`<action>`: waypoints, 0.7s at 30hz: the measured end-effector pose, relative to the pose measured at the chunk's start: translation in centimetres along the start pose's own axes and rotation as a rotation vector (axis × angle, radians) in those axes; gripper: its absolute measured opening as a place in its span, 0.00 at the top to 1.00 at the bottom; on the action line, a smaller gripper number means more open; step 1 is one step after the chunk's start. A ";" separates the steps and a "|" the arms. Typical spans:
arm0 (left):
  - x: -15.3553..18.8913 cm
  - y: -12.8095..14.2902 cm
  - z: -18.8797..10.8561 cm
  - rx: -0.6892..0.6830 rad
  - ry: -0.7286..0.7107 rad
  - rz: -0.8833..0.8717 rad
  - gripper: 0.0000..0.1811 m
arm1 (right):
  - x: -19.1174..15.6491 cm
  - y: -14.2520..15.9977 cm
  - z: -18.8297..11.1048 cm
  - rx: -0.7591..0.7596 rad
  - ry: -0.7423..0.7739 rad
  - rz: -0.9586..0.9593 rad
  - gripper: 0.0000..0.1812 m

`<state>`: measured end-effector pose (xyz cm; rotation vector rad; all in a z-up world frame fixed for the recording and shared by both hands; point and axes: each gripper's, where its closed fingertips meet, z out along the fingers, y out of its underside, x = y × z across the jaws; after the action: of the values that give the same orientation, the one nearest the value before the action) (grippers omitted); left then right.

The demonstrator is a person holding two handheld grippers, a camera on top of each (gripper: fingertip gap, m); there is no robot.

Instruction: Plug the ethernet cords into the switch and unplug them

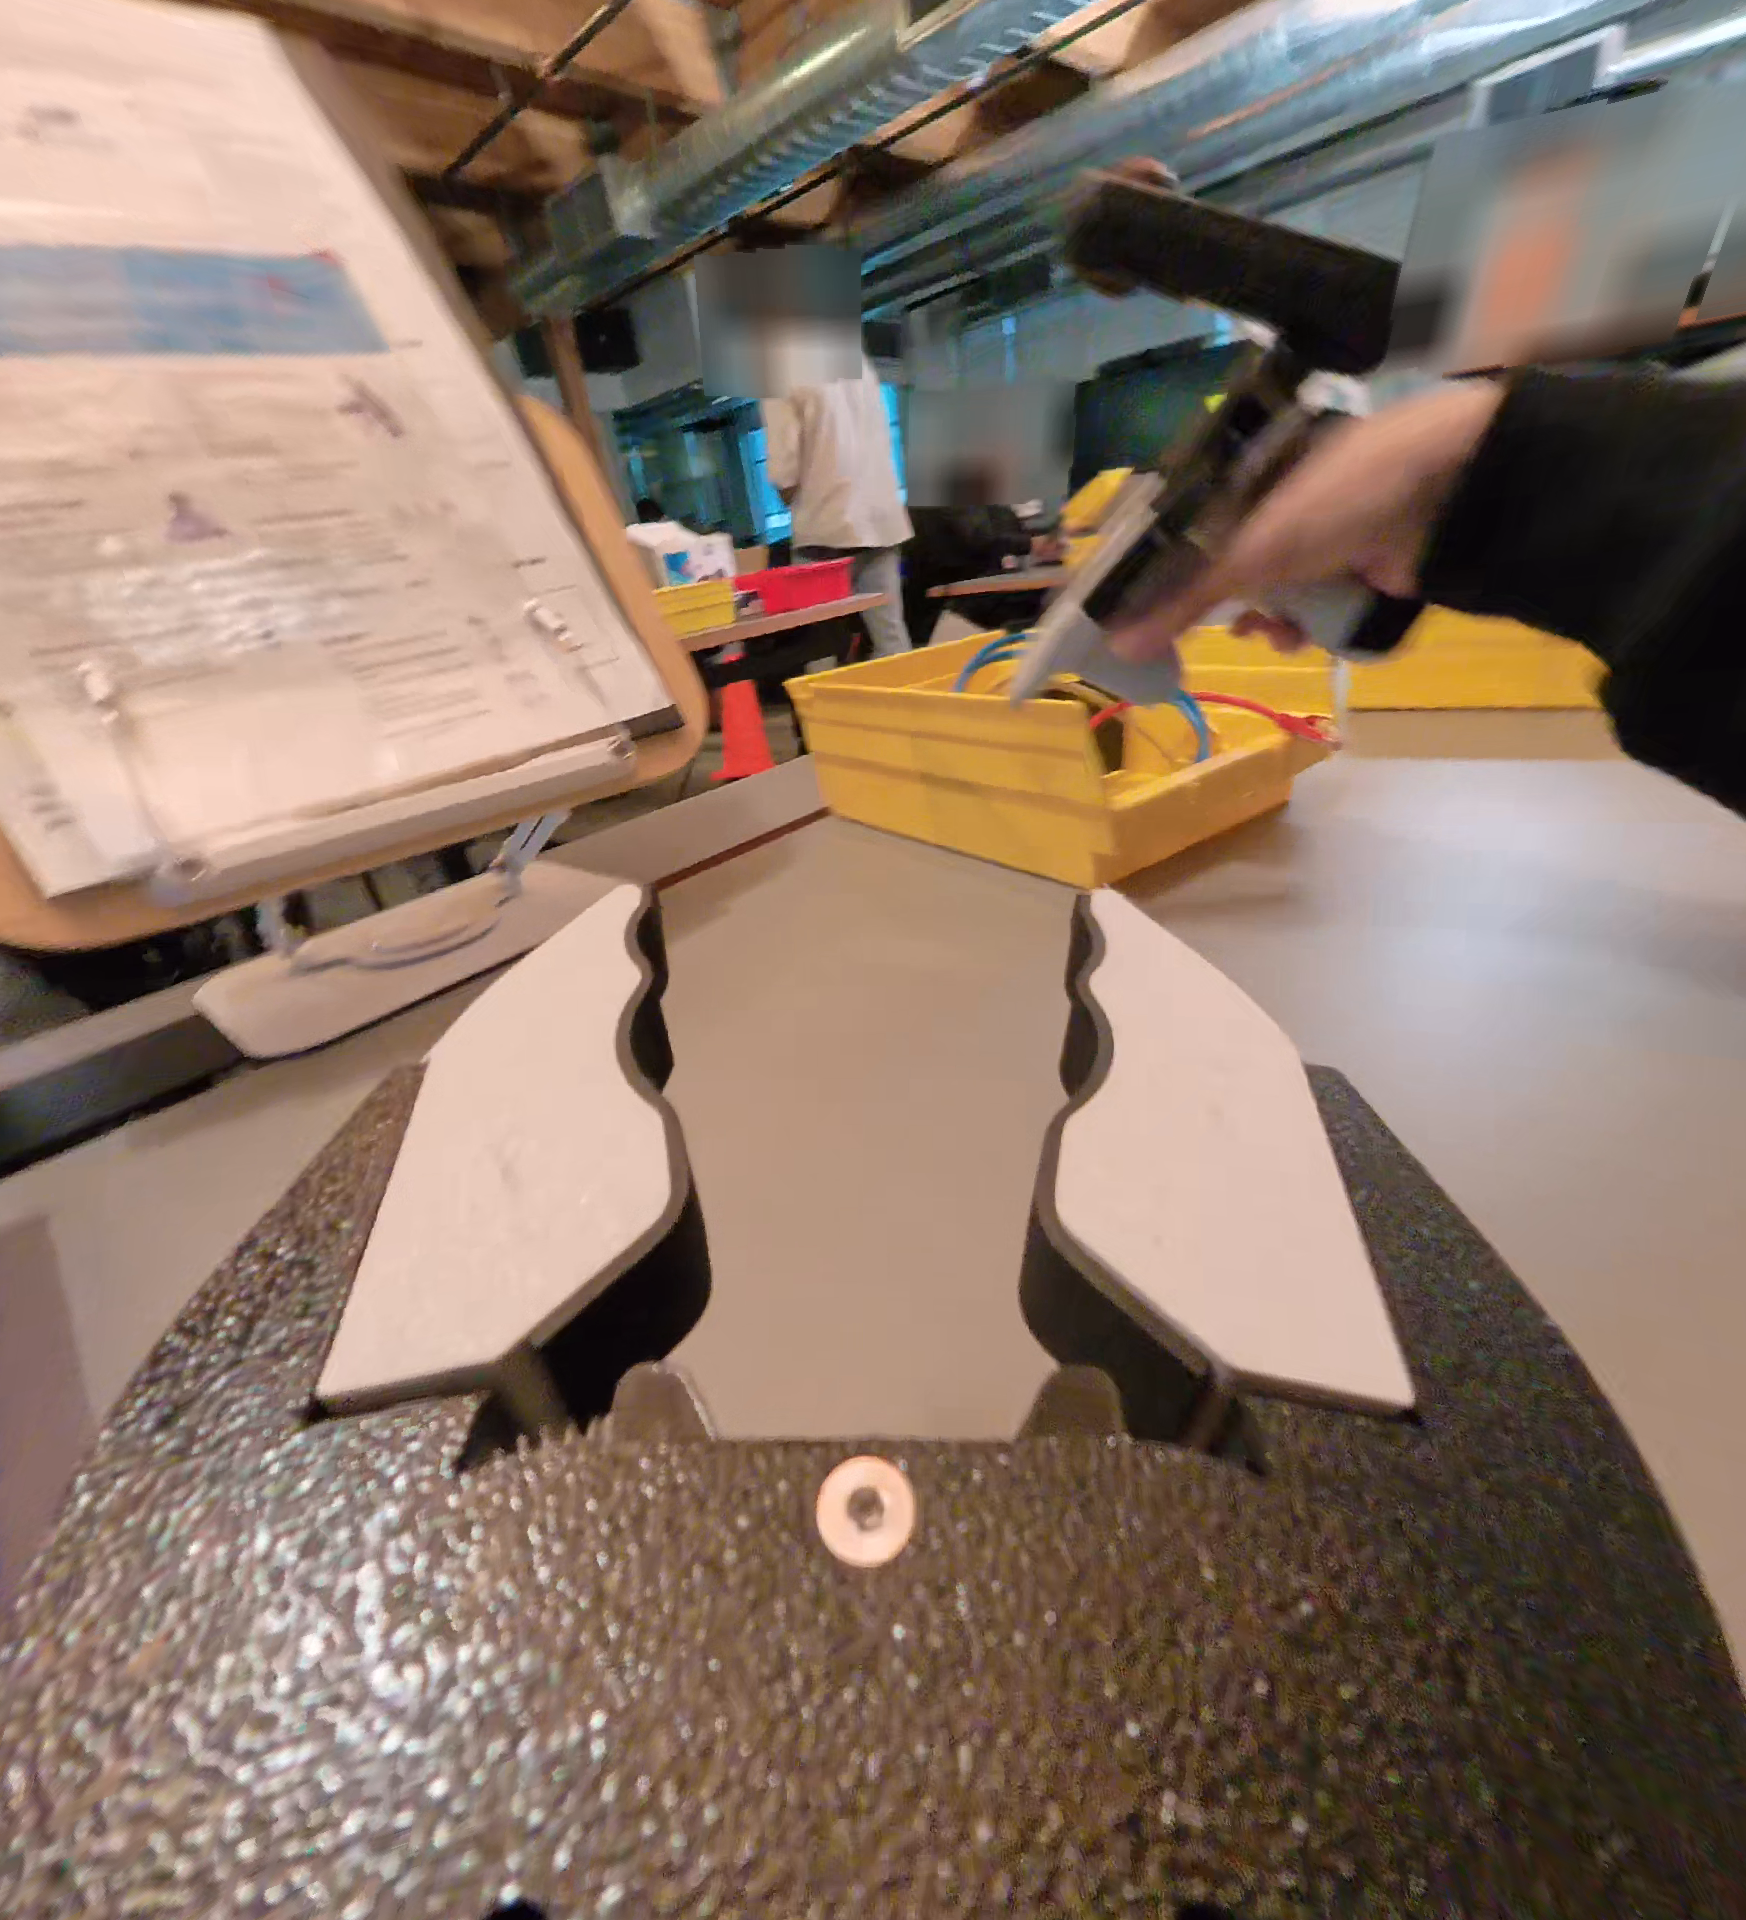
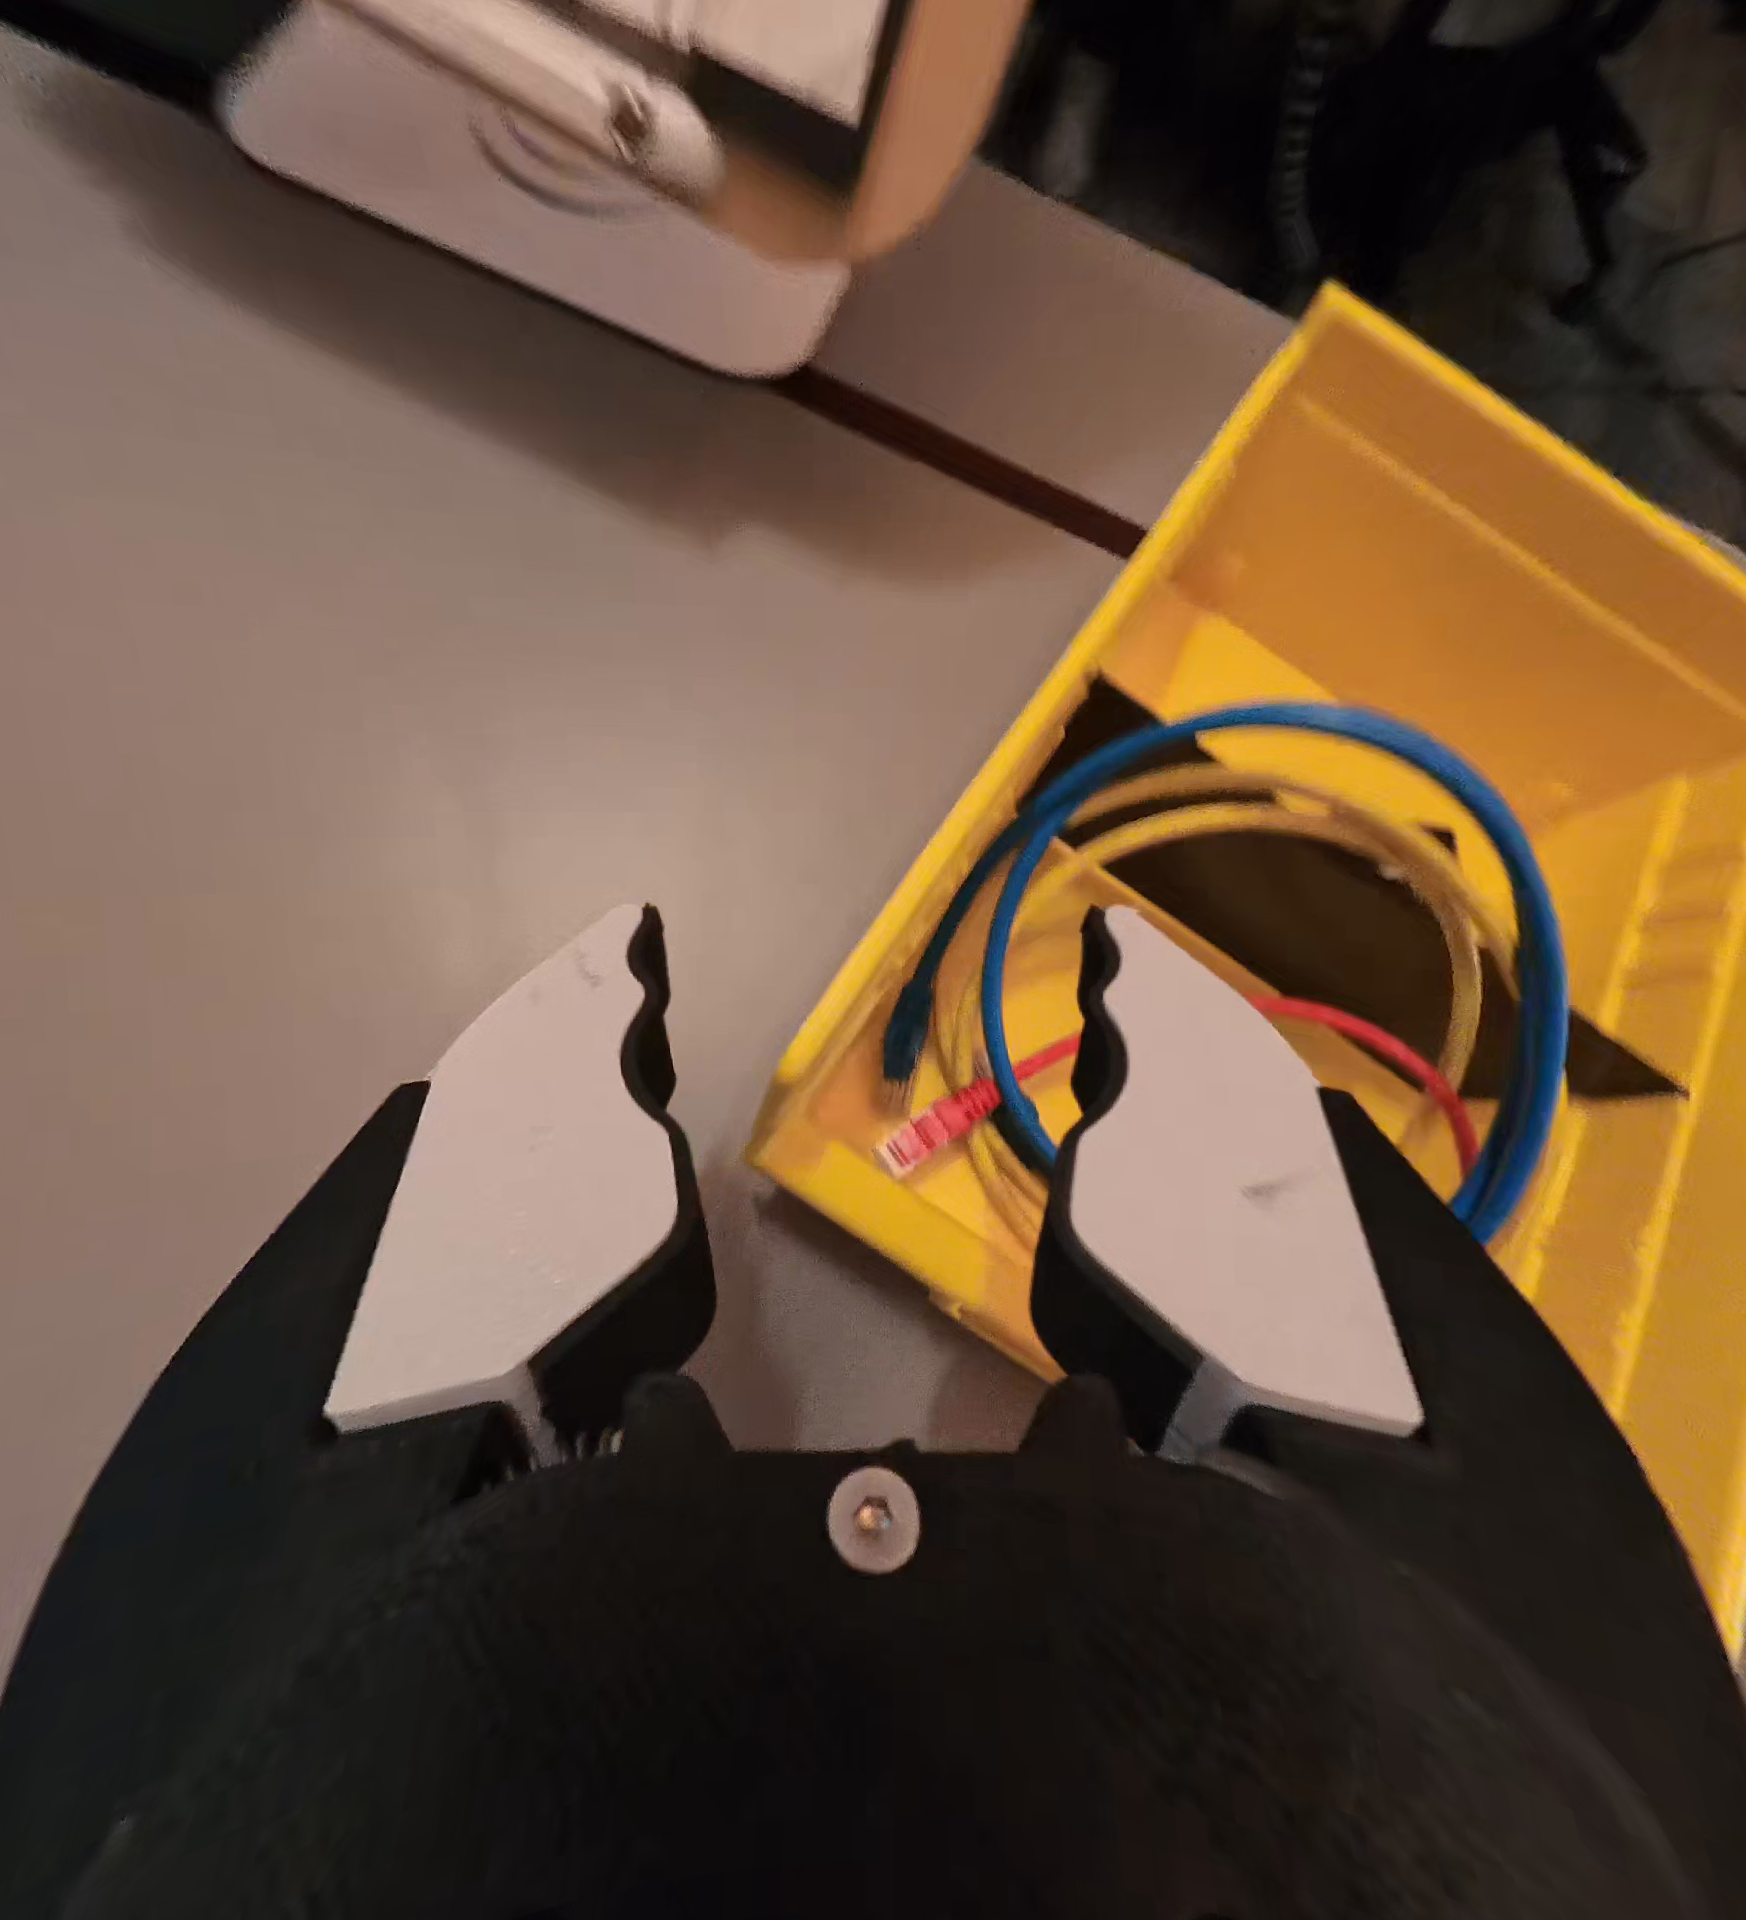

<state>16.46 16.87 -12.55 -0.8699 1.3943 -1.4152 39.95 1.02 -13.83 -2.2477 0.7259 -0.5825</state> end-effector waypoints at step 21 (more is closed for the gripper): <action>-29.1 3.0 -23.3 -0.326 -1.016 -0.100 0.57 | -5.2 7.1 -0.4 0.053 0.174 0.068 0.97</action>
<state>4.00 52.06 -14.37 -1.5888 0.7791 -0.6002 33.52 -0.13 -19.73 -2.1332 0.8594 -0.7618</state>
